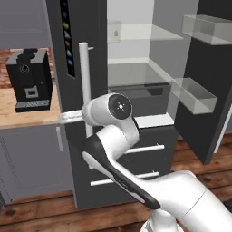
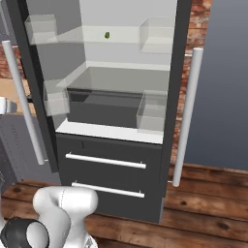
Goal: There is a bowl on the dining counter. Grab a lemon wedge from the fridge and place it in the bowl. Then get the liquor bottle and glass cup from the cabinet and place them next to the bowl.
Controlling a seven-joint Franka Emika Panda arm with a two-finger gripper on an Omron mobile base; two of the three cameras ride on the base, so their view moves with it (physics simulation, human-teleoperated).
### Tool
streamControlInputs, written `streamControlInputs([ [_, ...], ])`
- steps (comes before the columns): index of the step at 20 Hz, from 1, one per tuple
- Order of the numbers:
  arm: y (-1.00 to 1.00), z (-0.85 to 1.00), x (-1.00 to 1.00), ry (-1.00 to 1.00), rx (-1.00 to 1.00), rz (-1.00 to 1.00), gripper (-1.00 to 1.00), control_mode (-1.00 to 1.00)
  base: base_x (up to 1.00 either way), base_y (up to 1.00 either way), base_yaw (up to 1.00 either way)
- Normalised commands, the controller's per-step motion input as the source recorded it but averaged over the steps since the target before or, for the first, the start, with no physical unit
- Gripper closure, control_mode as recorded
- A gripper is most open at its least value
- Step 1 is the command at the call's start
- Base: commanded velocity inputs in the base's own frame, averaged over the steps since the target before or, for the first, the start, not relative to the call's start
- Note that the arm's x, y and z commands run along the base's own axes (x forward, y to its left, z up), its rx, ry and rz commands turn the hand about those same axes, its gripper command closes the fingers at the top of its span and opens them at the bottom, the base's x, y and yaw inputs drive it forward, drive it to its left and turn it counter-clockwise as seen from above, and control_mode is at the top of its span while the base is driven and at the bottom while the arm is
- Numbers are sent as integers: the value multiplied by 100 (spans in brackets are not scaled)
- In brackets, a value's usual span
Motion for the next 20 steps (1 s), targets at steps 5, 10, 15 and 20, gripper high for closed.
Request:
streamControlInputs([
  [5,-92,29,-99,-5,9,1,-100,-100,0,0,0],
  [10,-100,34,-84,-1,13,0,-100,-100,0,0,0],
  [15,-100,37,-26,0,8,-1,-100,-100,0,0,0],
  [20,-92,28,43,0,5,-3,-100,-100,0,0,0],
])
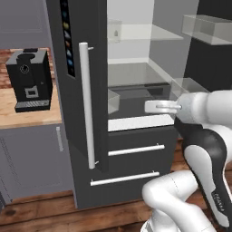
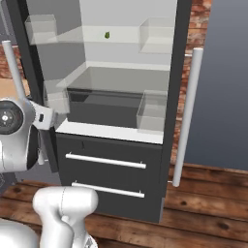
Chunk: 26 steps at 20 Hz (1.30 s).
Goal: There is a bowl on the dining counter. Grab a lemon wedge from the fridge and place it in the bowl. Then get the liquor bottle and glass cup from the cabinet and place them next to the bowl.
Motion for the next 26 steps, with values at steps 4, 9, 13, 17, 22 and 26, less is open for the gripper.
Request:
streamControlInputs([
  [4,-58,14,89,0,6,-2,-100,-100,0,0,0],
  [9,-24,1,90,0,6,-1,-100,-100,0,0,0],
  [13,0,-1,96,0,8,0,-100,-100,0,0,0],
  [17,16,-7,91,0,8,0,-100,-100,0,0,0],
  [22,36,-9,90,0,7,0,-100,-100,0,0,0],
  [26,38,-4,85,0,5,0,-100,-100,0,0,0],
])
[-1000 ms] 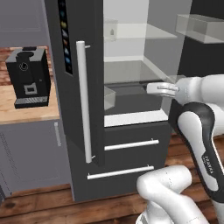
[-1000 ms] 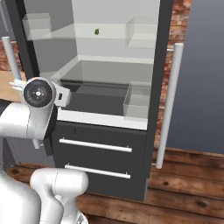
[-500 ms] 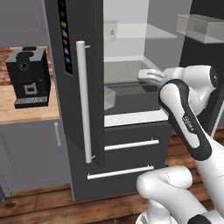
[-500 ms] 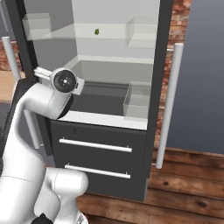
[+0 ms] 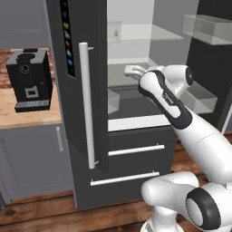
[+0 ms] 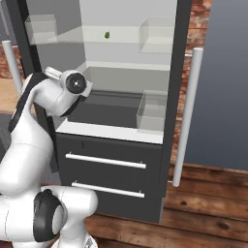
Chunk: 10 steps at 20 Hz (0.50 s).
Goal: There is a bowl on the dining counter. Grab a lemon wedge from the fridge and place it in the bowl. Then get the liquor bottle and glass cup from the cabinet and place them next to the bowl.
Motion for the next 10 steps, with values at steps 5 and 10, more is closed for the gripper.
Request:
streamControlInputs([
  [5,41,0,61,0,6,1,-100,-100,0,0,0],
  [10,35,0,13,2,7,11,-100,-100,0,0,0],
])
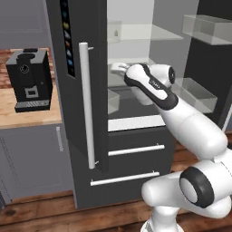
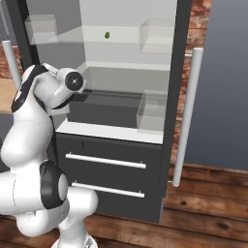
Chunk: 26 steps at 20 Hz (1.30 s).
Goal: There is a bowl on the dining counter. Grab a lemon wedge from the fridge and place it in the bowl. Then get the liquor bottle and glass cup from the cabinet and place them next to the bowl.
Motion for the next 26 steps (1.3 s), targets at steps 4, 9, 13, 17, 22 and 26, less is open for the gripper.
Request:
streamControlInputs([
  [4,42,0,0,6,9,20,-100,-100,0,0,0],
  [9,48,0,8,7,13,23,-100,-100,0,0,0],
  [13,62,0,21,7,11,21,-100,-100,0,0,0],
  [17,73,0,11,5,8,20,-100,-100,0,0,0],
  [22,94,0,-6,1,3,20,-100,-100,0,0,0],
  [26,100,0,-38,0,0,21,-100,-100,0,0,0],
])
